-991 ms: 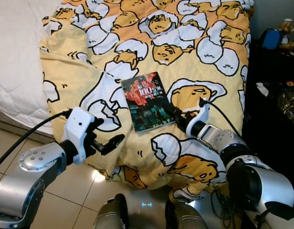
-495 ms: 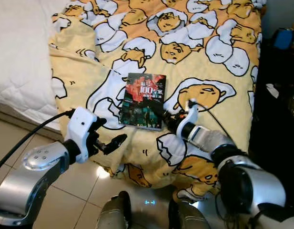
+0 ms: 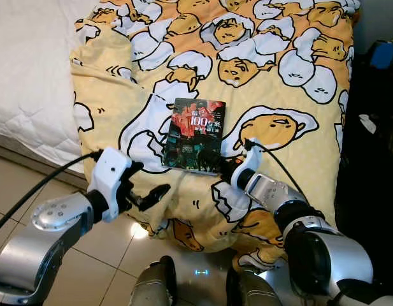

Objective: Clean up the room

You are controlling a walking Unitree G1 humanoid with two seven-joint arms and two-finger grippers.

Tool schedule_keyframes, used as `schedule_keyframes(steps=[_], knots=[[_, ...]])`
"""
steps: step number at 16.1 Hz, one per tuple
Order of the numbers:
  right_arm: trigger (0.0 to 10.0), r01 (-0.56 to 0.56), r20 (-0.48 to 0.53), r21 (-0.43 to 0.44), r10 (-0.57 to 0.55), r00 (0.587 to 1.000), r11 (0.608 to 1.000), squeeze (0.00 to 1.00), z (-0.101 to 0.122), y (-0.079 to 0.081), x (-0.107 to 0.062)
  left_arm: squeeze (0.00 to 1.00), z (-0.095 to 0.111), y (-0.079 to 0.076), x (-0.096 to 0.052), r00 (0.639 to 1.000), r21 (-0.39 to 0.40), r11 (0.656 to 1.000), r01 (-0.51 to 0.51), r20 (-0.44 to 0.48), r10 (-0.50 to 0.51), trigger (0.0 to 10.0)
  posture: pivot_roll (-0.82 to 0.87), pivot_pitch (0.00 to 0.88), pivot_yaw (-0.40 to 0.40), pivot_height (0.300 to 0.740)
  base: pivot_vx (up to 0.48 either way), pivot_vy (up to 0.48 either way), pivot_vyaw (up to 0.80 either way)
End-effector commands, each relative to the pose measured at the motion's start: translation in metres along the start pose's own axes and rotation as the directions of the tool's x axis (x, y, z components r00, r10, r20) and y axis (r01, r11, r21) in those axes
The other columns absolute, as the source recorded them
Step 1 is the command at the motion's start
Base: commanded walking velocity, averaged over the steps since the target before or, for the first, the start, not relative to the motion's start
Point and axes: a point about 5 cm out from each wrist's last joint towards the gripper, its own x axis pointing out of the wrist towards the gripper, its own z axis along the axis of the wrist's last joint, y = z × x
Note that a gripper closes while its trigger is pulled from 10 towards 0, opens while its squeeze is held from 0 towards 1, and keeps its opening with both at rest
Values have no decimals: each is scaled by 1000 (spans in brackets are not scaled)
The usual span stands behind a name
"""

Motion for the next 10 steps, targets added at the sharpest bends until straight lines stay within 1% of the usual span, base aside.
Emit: schedule_keyframes(steps=[1,2,3,5,6,8,10], knots=[[10000,-3,-128,128,20,992,992,0,-39,-2,2,0,-3,-1,-1,1000,6,1000,3,-12,-3,10000,42,251,58,740,0,0,0],[10000,-72,-107,184,92,990,980,0,-35,11,7,0,-2,-1,-1,1000,3,1000,-4,-5,4,10000,40,248,56,740,0,0,0],[10000,-105,-87,213,126,988,971,0,-32,18,10,0,-2,0,0,1000,0,1000,-9,-2,9,10000,38,249,56,740,0,0,0],[10000,-128,-37,261,142,989,957,0,-24,27,15,0,-2,-1,1,1000,0,1000,-10,1,10,10000,33,248,57,740,0,0,0],[10000,-138,-24,269,150,988,953,0,-22,30,16,0,-1,-1,2,1000,0,1000,-10,4,10,10000,33,248,57,740,0,0,0],[10000,-127,-20,239,136,990,963,0,-21,31,17,0,-1,0,2,1000,3,1000,-17,9,17,10000,33,248,56,740,0,0,0],[10000,-66,-16,184,71,997,981,0,-24,25,17,0,-1,0,1,1000,6,1000,-22,8,22,10000,38,249,53,740,0,0,0]])
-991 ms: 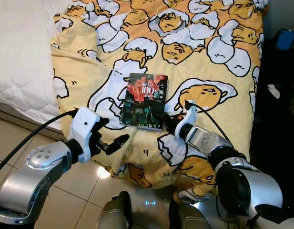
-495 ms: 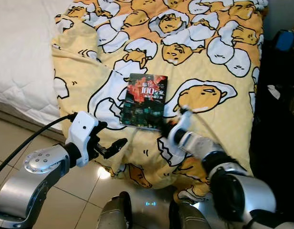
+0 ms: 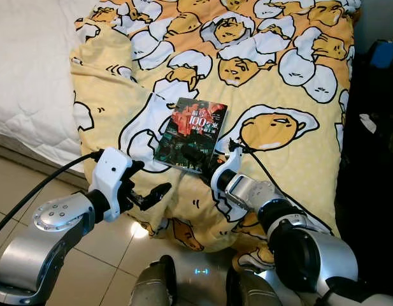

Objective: Clean up the room

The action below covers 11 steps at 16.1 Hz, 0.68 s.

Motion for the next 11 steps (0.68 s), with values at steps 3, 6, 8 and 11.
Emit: schedule_keyframes(steps=[3,6,8,11], knots=[[10000,87,41,13,-88,995,996,0,-3,-13,-4,0,-5,0,-3,1000,8,1000,-9,-18,9,10000,38,246,56,740,0,0,0],[0,68,82,68,-73,994,995,0,-1,-17,-8,0,-5,-4,-3,1000,5,1000,-7,-15,7,10000,39,225,46,740,0,0,0],[0,54,72,62,-59,996,997,0,-2,-18,-8,0,-6,-5,-3,1000,1,1000,-4,-13,4,10000,40,226,48,740,0,0,0],[0,24,75,65,-29,997,998,0,-1,-15,-7,0,-8,-6,-5,1000,-2,1000,2,-21,-2,10000,38,222,54,740,0,0,0]])
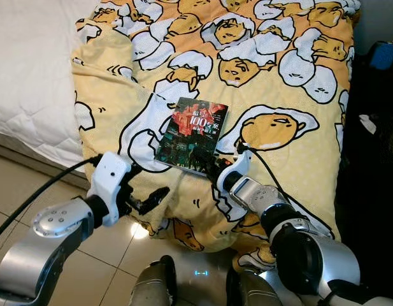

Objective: Clean up the room

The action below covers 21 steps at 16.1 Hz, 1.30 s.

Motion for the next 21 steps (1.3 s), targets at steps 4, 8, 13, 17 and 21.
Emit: schedule_keyframes(steps=[4,8,13,17,21], knots=[[0,-19,-20,17,20,1000,1000,0,-5,-2,-1,0,-1,-4,1,1000,6,1000,24,-8,-24,10000,32,214,59,740,0,0,0],[0,-32,-29,22,33,999,999,0,-4,-2,-2,0,-3,-5,3,999,1,1000,30,-13,-30,10000,36,205,53,740,0,0,0],[0,-79,1,20,79,997,997,0,7,1,-4,0,-8,-9,6,1000,-8,1000,18,0,-18,10000,13,159,47,740,0,0,0],[0,-127,27,13,127,992,992,0,18,4,-7,0,-6,-10,12,1000,-22,1000,-7,30,7,10000,-8,87,44,740,0,0,0],[0,-167,31,-17,167,985,986,0,30,-2,-17,0,-4,-8,22,997,-27,999,-34,67,36,10000,-39,21,54,740,0,0,0]])
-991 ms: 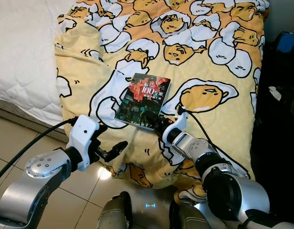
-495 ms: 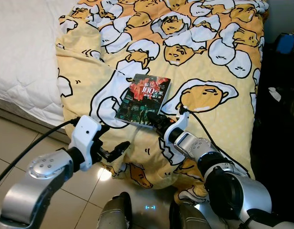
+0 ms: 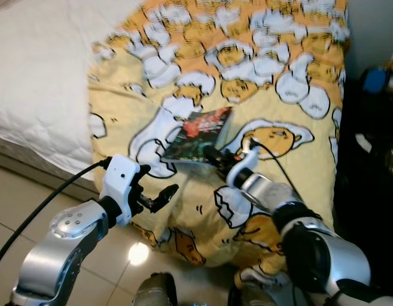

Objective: Clean up the room

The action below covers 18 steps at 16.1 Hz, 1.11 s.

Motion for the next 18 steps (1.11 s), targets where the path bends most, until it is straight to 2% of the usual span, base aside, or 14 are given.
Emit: schedule_keyframes(steps=[1,3,5,7,8,9,10,11,12,13,15,16,17,18], knots=[[0,-63,21,0,63,998,998,0,6,5,-1,0,2,1,4,1000,16,1000,-14,10,14,10000,-40,18,55,740,0,0,0],[0,-112,24,-42,113,993,993,0,14,4,-9,0,10,7,7,996,-23,998,-58,72,59,10000,-47,0,60,740,0,0,0],[0,-207,-12,-147,207,978,967,0,21,7,-22,0,21,22,5,976,-184,977,-110,163,141,10000,-41,0,62,740,0,0,0],[0,-293,-41,-175,290,956,940,0,22,13,-32,0,27,31,4,963,-251,962,-109,212,164,10000,-38,0,56,740,0,0,0],[0,-355,-67,-192,349,935,915,0,23,20,-41,302,29,39,4,956,-313,945,-94,237,174,10000,-36,0,53,740,0,0,0],[0,-438,-101,-197,426,899,877,0,23,29,-49,1000,27,47,7,956,-390,919,-59,244,165,10000,-29,0,48,740,0,0,0],[0,-470,-114,-193,456,882,861,0,22,34,-52,1000,26,50,8,957,-413,910,-43,245,157,10000,-31,0,49,740,0,0,0],[0,-557,-159,-174,535,830,812,0,19,47,-56,1000,23,52,13,960,-482,876,20,256,118,10000,-47,0,55,740,0,0,0],[0,-606,-194,-164,577,793,778,0,16,56,-60,910,21,51,21,963,-531,844,75,259,78,10000,-48,0,55,740,0,0,0],[0,-639,-219,-148,605,765,755,0,14,62,-63,0,18,47,28,967,-567,814,128,254,26,10000,-49,0,54,740,0,0,0],[0,-695,-266,-108,653,709,710,0,11,73,-69,0,12,37,42,962,-641,732,232,261,-78,10000,-54,0,52,740,0,0,0],[0,-705,-285,-102,658,697,702,0,10,75,-70,0,15,34,44,948,-660,693,290,298,-113,6196,-57,0,51,740,0,0,0],[0,-712,-302,-96,661,687,696,0,8,76,-71,0,19,32,45,934,-666,667,334,330,-139,1137,-57,0,50,740,0,0,0],[0,-710,-304,-93,659,687,698,0,8,75,-72,0,24,28,44,918,-664,646,377,360,-166,0,-52,0,49,740,0,0,0]])
